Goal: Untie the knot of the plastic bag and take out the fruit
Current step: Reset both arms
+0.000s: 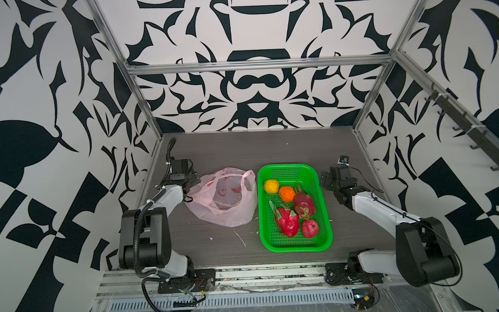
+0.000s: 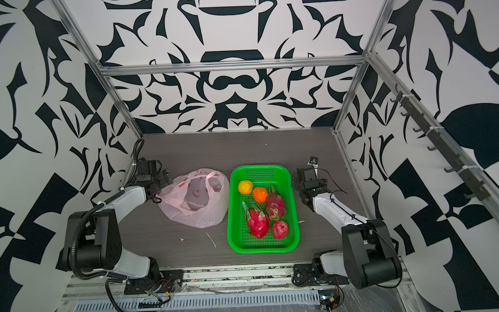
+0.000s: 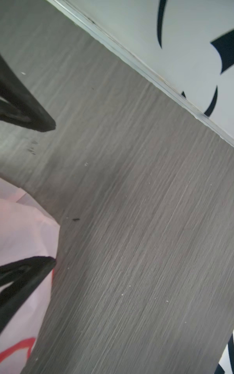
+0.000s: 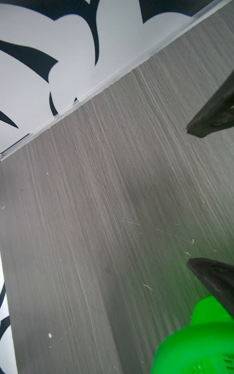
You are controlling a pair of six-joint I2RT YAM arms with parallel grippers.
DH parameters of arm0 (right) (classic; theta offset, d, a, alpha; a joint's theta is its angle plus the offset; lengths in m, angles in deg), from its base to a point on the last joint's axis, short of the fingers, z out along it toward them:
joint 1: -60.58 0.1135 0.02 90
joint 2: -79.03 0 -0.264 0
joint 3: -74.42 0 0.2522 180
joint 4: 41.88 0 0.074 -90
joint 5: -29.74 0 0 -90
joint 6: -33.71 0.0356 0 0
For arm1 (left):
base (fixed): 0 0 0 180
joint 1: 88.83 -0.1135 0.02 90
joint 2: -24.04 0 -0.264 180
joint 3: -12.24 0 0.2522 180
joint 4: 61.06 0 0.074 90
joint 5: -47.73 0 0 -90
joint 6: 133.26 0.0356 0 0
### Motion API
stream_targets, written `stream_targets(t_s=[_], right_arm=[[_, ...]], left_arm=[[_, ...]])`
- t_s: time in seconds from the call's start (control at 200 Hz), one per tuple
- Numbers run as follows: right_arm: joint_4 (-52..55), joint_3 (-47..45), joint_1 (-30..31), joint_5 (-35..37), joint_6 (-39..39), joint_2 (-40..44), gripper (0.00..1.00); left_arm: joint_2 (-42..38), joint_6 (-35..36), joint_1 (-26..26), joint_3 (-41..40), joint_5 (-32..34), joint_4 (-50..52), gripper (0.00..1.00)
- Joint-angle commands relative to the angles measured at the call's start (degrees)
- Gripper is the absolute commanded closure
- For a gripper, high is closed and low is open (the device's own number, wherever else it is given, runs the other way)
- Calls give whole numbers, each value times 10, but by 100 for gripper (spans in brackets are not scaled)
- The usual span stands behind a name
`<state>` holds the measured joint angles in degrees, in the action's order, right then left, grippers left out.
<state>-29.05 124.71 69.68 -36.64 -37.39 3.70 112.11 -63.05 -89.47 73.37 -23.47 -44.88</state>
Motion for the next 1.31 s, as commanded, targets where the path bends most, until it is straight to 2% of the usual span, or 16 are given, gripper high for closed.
stream_targets(t_s=[0.0, 0.11, 0.225, 0.375, 0.415, 0.495, 0.725, 0.91, 1.1, 1.17, 1.3], right_arm=[[-58, 7, -4, 6, -31, -4, 2], [-116, -10, -5, 10, -71, -7, 2], [-235, -49, -4, 18, -122, -19, 2], [-283, -50, -7, 29, -162, -53, 2], [-254, -37, -10, 21, -156, -58, 2], [-261, -38, -10, -10, -171, -66, 3], [-388, -113, -10, -35, -182, -78, 3], [-458, -138, -10, -38, -182, -116, 3], [-570, -179, -11, -43, -195, -149, 1], [-534, -172, -11, -38, -184, -135, 1], [-535, -169, -11, -25, -183, -140, 1]], left_arm=[[24, 41, -2, 26, -5, -56, 1], [29, 65, -2, 29, -9, -85, 1], [13, 88, -3, -12, -19, -174, 1], [0, 105, -3, -42, -37, -231, 0], [0, 107, -2, -43, -44, -235, 1], [1, 112, -2, -42, -53, -234, 1], [-27, 122, -2, -75, -78, -254, 1], [-77, 124, 9, -122, -90, -249, 1], [-78, 141, 21, -171, -74, -306, 1], [-71, 150, 24, -193, -75, -348, 1], [-45, 164, 24, -230, -90, -441, 1]])
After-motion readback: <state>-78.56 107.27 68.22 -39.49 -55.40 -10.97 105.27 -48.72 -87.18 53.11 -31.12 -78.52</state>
